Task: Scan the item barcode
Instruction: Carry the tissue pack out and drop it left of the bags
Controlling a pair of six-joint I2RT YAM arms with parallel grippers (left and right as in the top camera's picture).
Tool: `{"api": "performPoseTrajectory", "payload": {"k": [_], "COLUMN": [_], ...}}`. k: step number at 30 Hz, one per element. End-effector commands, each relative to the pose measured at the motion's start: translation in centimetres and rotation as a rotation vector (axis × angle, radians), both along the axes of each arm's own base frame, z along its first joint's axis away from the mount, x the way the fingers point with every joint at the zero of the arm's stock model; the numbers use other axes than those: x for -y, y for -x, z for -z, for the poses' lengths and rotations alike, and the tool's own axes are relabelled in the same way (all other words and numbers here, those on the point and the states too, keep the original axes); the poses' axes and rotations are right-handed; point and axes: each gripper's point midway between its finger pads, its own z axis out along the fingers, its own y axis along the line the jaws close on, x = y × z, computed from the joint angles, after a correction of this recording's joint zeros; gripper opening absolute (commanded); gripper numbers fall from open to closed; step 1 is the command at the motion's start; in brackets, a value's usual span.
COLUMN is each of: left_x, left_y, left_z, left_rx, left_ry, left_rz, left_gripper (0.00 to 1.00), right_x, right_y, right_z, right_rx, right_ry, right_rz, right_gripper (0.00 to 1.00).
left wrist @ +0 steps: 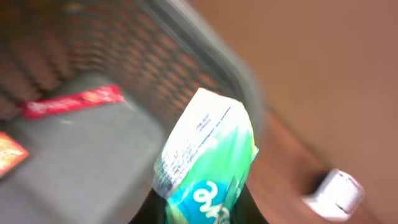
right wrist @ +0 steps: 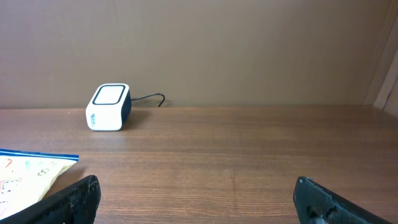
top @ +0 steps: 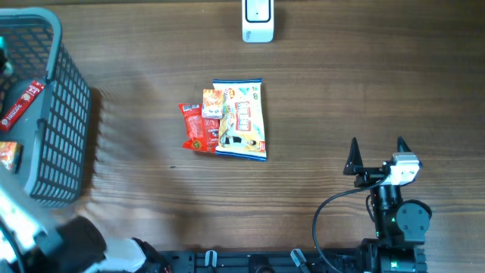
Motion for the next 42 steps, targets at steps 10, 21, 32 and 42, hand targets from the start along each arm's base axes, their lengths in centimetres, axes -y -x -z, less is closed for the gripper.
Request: {"api": "performPoseTrajectory", "payload": {"k": [10,21,32,42], "left_x": [17.7,29.1,29.7,21.8], "left_y": [-0.7,0.9,0.9,-0.9], "left_z": [8.7,21.7,21.3,9.1], "left_rx": [-0.315,-0.595,-0.612,-0.345], "left_ry": [0.317,0.366,0.363,0.304], "left_rz": [0.486,0.753,0.768,0.593], "left_gripper": [0.05,0.41,1.0,1.0], "right_x": [0.0,0.0,0.0,0.0], "right_y": [0.0,0.0,0.0,0.0], "right_z": [0.0,0.0,0.0,0.0], "right_rx": [0.005,0.005,0.005,0.005], "right_ry": [0.011,0.011,0.01,0.011], "right_rz": [-0.004,-0.004,-0.004,-0.004], "right_gripper": [1.0,1.0,1.0,0.99]}}
